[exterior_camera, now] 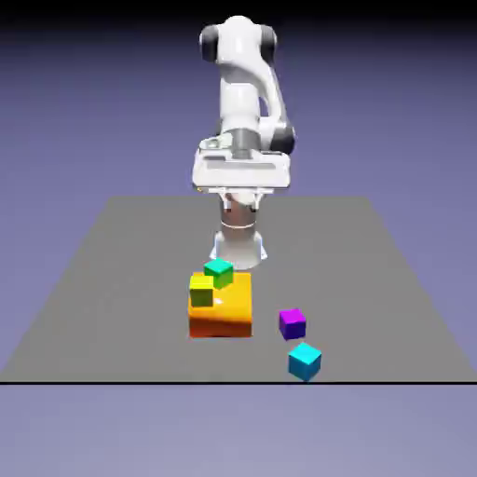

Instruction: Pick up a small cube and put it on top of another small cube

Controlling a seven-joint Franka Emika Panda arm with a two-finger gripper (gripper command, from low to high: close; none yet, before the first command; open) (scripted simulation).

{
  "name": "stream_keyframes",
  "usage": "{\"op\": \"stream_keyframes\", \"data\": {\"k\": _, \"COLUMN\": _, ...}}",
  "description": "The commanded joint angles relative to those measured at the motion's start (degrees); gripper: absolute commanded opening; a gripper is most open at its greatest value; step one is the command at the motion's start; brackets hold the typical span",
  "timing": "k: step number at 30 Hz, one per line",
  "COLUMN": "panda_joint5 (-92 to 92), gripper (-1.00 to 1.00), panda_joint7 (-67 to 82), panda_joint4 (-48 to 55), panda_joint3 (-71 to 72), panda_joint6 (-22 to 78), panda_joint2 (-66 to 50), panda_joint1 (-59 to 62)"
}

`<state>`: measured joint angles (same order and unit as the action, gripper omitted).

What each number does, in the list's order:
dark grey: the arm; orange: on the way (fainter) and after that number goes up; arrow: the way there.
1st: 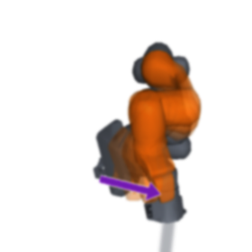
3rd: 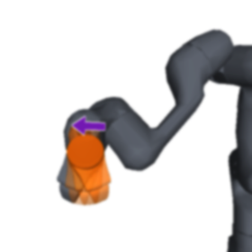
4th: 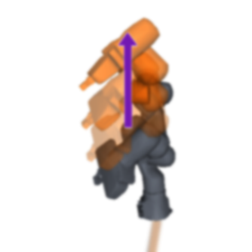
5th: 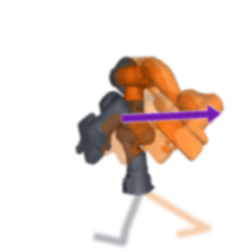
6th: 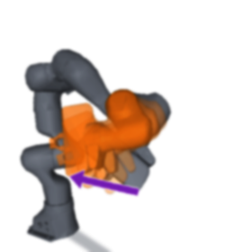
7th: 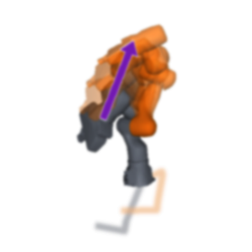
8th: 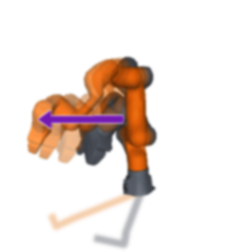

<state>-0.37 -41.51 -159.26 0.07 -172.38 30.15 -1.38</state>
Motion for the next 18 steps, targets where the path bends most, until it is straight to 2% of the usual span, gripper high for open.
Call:
{"op": "stream_keyframes", "data": {"k": 1, "panda_joint5": -0.3, "gripper": 0.00, "panda_joint7": 0.8, "panda_joint4": 1.4, "panda_joint3": 0.1, "panda_joint6": 1.4, "panda_joint2": -2.1, "panda_joint1": -0.6}}
{"op": "stream_keyframes", "data": {"k": 18, "panda_joint5": -5.5, "gripper": 0.00, "panda_joint7": 14.1, "panda_joint4": 25.9, "panda_joint3": 1.0, "panda_joint6": 24.3, "panda_joint2": -37.4, "panda_joint1": -10.3}}
